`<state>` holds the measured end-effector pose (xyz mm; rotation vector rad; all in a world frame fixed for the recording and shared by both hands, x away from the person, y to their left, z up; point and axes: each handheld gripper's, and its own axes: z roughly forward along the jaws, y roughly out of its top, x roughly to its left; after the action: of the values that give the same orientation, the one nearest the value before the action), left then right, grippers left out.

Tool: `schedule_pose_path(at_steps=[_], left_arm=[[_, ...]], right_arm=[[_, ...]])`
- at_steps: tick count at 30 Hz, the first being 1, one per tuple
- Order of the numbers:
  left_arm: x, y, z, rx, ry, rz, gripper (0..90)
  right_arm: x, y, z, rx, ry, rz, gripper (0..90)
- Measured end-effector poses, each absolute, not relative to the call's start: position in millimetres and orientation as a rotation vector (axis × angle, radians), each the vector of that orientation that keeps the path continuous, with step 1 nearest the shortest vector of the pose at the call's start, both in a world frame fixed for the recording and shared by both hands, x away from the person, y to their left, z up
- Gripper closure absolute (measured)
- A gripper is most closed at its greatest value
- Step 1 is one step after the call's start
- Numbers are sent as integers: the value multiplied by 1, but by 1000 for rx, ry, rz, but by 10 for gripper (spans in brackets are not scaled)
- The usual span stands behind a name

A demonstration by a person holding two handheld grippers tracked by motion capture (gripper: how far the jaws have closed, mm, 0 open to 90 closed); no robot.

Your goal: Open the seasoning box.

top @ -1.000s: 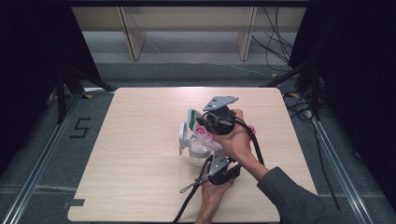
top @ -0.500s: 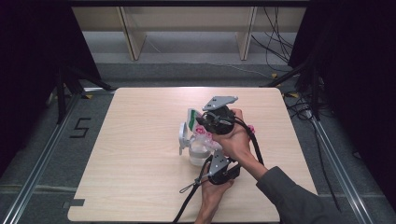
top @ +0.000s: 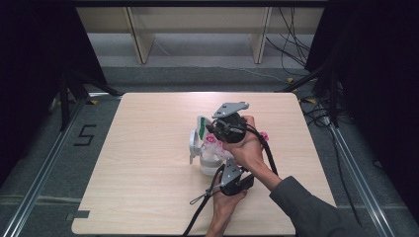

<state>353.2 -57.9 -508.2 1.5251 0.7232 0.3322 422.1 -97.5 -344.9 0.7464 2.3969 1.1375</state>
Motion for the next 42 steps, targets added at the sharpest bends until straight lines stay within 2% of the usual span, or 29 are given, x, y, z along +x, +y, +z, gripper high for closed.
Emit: schedule_pose_path(at_steps=[42], left_arm=[[352,-58,-506,1508,718,337,731]], right_arm=[[422,-96,-343,736,2408,1147,895]])
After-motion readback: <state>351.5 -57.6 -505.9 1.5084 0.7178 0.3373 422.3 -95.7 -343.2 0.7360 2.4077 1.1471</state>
